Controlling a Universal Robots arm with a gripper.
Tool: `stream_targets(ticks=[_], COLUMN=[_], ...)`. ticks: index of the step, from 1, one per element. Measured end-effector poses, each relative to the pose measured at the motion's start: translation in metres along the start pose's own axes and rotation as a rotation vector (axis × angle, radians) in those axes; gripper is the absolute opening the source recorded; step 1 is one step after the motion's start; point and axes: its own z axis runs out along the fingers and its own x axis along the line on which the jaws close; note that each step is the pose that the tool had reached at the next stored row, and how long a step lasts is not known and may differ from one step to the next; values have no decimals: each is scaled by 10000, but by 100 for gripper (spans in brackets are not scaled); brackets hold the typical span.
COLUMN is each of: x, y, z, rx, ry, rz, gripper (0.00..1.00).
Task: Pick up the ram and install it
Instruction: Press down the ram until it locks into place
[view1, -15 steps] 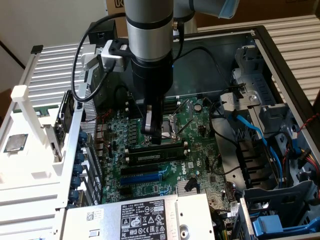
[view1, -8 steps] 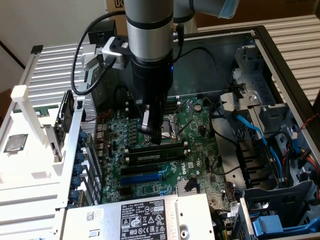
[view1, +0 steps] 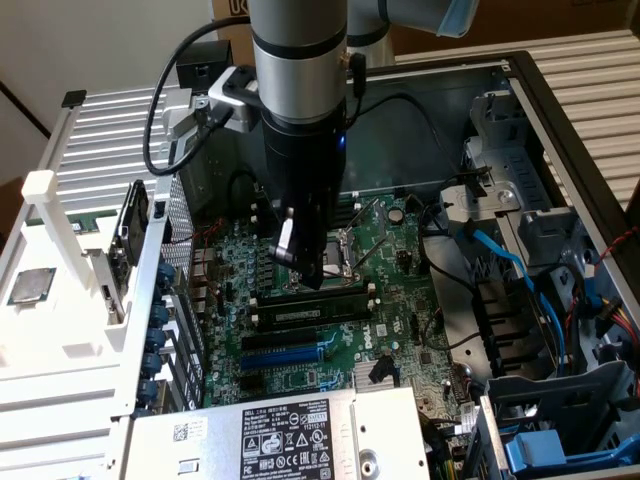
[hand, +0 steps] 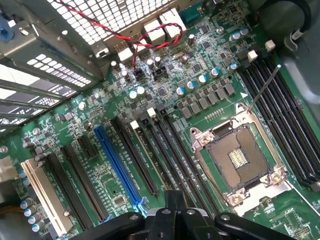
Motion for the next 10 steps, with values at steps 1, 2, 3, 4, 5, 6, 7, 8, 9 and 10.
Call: stream_targets(ticks=[1, 2, 3, 4, 5, 6, 7, 8, 9, 10], x=[0, 0, 0, 0, 0, 0, 0, 0, 0, 0], y=[0, 0, 0, 0, 0, 0, 0, 0, 0, 0], z=[0, 0, 0, 0, 0, 0, 0, 0, 0, 0], rx=[-4, -8, -11, -15, -19, -22, -26, -29, -33, -37], ry=[-2, -3, -5, -7, -9, -10, -11, -13, -15, -16], rz=[153, 321, 464, 631, 779, 933, 1090, 1244, 1396, 1545], gripper=[10, 10, 10, 10, 10, 10, 10, 10, 10, 10])
